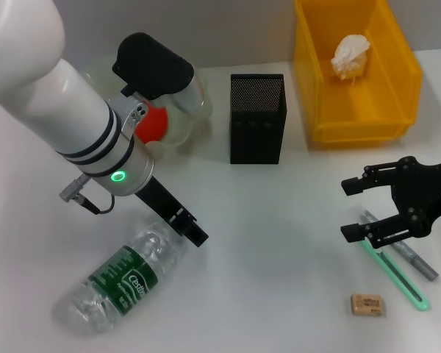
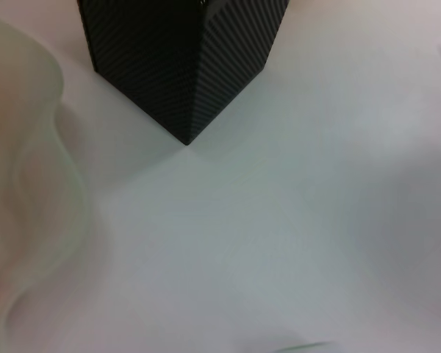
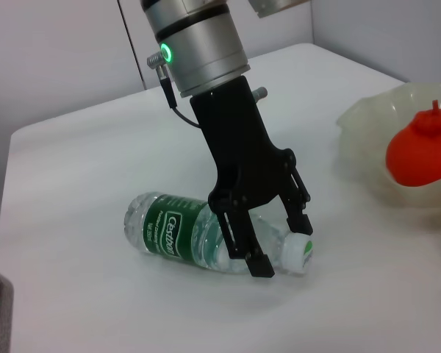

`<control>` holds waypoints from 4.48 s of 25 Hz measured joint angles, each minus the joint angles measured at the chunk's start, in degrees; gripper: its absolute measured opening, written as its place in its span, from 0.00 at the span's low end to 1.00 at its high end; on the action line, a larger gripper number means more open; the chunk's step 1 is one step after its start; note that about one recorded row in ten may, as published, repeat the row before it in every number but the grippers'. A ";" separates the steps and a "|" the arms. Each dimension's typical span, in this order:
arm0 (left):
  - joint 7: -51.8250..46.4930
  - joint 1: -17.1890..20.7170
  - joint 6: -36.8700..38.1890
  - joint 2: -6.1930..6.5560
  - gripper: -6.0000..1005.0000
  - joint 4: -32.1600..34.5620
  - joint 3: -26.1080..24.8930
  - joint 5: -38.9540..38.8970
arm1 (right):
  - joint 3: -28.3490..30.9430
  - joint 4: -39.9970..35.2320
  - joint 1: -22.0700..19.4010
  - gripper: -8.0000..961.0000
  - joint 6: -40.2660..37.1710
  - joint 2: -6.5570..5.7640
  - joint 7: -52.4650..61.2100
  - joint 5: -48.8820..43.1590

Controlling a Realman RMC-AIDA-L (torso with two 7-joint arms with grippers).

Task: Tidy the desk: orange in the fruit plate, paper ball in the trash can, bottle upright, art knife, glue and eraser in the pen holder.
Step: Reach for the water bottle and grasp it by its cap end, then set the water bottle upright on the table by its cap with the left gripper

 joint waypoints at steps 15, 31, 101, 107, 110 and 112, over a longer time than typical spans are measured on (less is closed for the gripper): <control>0.16 0.40 -1.30 0.00 0.57 -0.01 0.99 -0.30 | -0.02 0.00 0.01 0.86 -0.13 0.00 0.00 0.17; 0.25 0.54 -1.92 0.00 0.50 -0.09 1.29 -0.30 | 0.08 -0.01 -0.02 0.86 -0.35 0.00 -0.02 0.27; 16.62 0.31 17.27 1.73 0.43 9.11 -29.55 -2.15 | 2.36 1.79 0.26 0.86 0.02 0.09 0.86 1.86; 16.91 0.19 18.05 1.87 0.43 9.91 -29.85 -2.18 | 2.46 1.84 0.38 0.86 0.09 0.09 0.86 1.86; 17.34 0.18 18.73 1.89 0.43 9.98 -30.90 -2.26 | 2.46 1.84 0.39 0.86 0.10 0.09 0.85 1.86; 17.69 0.18 19.16 1.90 0.43 10.16 -31.82 -2.39 | 2.48 1.85 0.38 0.86 0.09 0.09 0.86 1.86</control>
